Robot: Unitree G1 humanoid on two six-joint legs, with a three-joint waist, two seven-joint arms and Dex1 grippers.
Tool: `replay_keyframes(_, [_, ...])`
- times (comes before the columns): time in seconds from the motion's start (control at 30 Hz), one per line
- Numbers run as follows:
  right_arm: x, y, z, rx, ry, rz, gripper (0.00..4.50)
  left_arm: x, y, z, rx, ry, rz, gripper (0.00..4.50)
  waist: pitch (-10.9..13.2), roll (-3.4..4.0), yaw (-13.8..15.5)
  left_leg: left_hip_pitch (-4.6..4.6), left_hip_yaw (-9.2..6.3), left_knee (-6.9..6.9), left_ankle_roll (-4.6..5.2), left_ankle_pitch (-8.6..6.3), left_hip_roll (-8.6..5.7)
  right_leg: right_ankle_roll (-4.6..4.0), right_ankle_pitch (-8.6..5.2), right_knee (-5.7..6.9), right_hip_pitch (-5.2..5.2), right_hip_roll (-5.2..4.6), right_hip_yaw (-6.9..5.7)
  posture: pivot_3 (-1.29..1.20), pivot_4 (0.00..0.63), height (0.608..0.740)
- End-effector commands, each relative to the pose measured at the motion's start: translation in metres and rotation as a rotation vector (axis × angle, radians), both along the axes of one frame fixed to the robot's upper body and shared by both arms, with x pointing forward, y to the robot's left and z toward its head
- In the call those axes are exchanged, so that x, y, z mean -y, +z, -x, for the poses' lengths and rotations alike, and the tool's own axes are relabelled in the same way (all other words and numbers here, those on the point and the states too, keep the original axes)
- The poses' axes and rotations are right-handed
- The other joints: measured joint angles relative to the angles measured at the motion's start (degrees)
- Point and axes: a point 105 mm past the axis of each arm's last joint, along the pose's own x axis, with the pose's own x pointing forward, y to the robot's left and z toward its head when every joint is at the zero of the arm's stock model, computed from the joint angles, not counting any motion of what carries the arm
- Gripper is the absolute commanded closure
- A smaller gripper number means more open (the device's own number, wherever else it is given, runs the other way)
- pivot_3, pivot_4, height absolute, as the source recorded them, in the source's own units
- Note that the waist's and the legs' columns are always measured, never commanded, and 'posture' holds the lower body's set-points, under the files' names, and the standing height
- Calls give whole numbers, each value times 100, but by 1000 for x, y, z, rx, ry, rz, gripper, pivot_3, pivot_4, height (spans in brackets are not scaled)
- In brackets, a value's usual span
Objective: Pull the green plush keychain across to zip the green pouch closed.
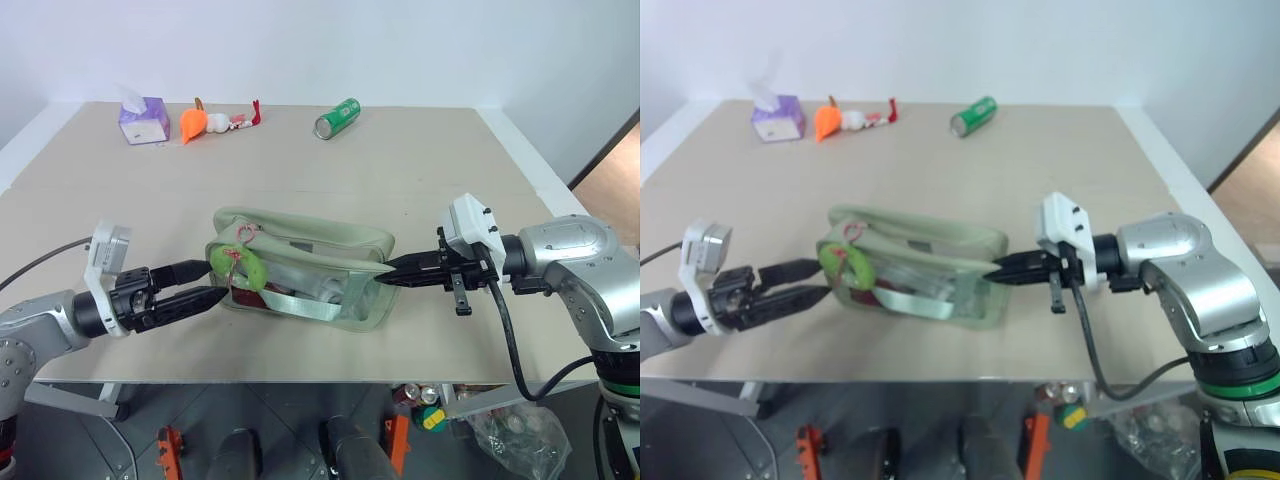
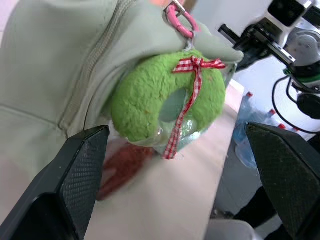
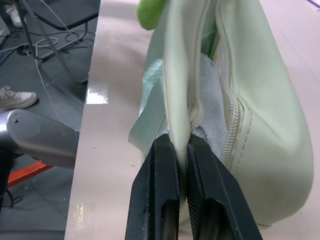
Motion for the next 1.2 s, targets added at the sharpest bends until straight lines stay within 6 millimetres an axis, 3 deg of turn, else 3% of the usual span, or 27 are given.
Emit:
replay_keyframes(0.03, [-2,4,4,22,10,-1,4471,2,2,-2,26,-4,-16,0,0,0,0,0,0,-1,0,0,0,0,0,0,0,0,0,0,150,740])
replay_keyframes(0.13, [-1,4,5,21,5,-1,4471,7,1,-2,23,-17,-14,0,0,0,3,0,-3,-1,0,0,0,0,0,0,0,0,-2,0,150,740])
replay_keyframes(0.23, [-1,4,5,21,2,-1,4500,11,2,-2,23,-32,-3,764,0,0,0,0,-2,0,0,0,0,0,0,0,1,0,-1,0,150,740])
replay_keyframes(0.5, [-1,3,5,20,0,-1,4500,15,4,-3,34,-34,-5,3415,0,0,0,0,-2,-1,0,0,1,1,1,0,1,1,-1,0,150,740])
replay_keyframes(0.83, [-1,3,4,21,5,5,4500,17,16,-2,80,-36,-9,3415,0,0,0,0,-2,0,0,0,0,2,1,0,1,1,0,0,150,740])
replay_keyframes(0.97, [-1,3,3,22,7,10,4500,17,51,3,183,-72,54,3415,0,-1,2,-1,-4,0,0,0,0,2,1,0,1,2,-2,0,150,740])
replay_keyframes(1.2, [-1,4,1,25,10,16,4500,5,97,-6,298,-41,164,3415,0,-1,1,-2,-6,0,0,0,-1,5,2,0,2,2,-3,0,150,740])
